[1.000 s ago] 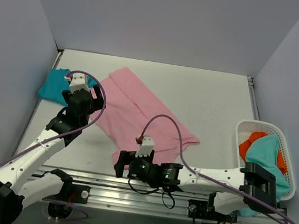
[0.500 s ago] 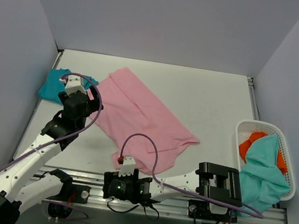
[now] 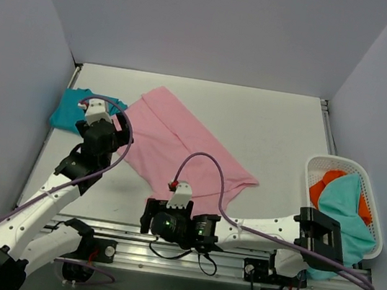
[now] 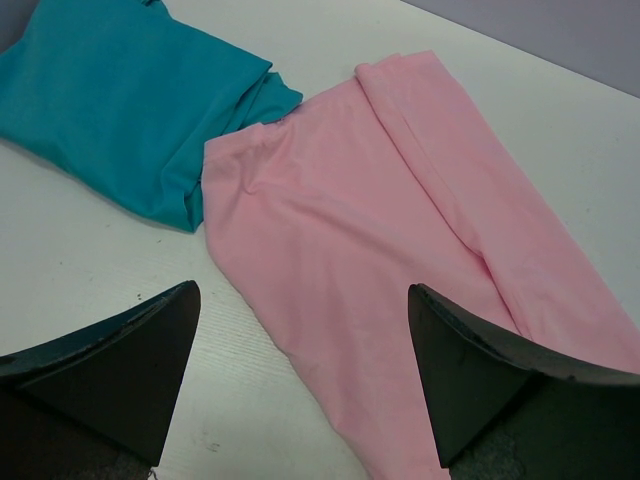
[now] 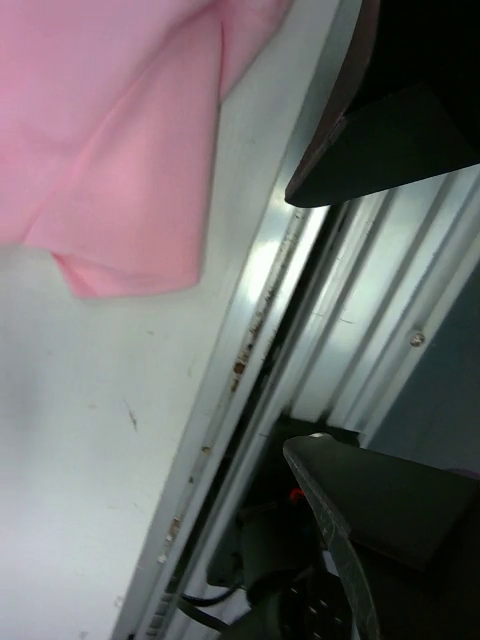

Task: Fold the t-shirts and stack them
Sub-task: Flatten out the tshirt

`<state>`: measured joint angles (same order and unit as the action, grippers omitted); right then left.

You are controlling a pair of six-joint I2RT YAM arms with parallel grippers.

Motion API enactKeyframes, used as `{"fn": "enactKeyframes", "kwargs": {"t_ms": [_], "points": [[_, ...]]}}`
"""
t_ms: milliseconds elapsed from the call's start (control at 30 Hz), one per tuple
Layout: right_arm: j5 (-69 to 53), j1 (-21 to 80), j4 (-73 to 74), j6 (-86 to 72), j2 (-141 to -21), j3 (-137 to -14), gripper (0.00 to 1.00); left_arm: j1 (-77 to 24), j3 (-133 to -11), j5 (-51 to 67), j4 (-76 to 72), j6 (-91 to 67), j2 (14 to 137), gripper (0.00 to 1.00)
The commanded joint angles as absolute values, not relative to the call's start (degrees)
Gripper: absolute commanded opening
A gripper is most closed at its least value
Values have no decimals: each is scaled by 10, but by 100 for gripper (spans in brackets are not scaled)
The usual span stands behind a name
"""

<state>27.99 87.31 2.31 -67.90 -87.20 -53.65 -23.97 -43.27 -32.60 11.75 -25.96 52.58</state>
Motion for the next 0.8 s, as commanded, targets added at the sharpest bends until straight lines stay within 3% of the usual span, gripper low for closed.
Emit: {"fn": "enactKeyframes", "kwargs": {"t_ms": [0,767], "points": [[273,836,23,-685,-896,-515,94,-243,-432,-334,91,-262,528,94],[196,766,-97,-694,-1018,-479,94,-243,-417,-326,68,-264,536,94]]}}
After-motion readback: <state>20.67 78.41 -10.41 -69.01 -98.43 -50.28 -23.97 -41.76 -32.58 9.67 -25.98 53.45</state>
